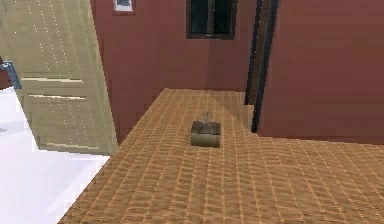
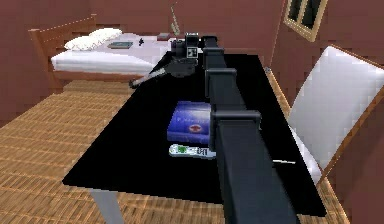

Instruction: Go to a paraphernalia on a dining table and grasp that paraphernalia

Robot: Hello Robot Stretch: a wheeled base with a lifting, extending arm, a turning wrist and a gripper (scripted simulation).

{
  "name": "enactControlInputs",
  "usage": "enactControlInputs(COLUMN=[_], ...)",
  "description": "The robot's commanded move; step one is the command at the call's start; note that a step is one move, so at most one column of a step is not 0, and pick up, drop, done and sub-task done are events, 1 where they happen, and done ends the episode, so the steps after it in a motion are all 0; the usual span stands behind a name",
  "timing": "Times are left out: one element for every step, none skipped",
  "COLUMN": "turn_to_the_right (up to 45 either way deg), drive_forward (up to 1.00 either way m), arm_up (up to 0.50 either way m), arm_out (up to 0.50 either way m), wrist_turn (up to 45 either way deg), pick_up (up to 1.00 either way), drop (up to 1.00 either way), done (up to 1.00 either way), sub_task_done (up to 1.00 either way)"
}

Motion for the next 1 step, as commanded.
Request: enactControlInputs(turn_to_the_right=[0.0], drive_forward=[0.0], arm_up=[0.0], arm_out=[0.0], wrist_turn=[45.0], pick_up=[0.0], drop=[0.0], done=[0.0], sub_task_done=[0.0])
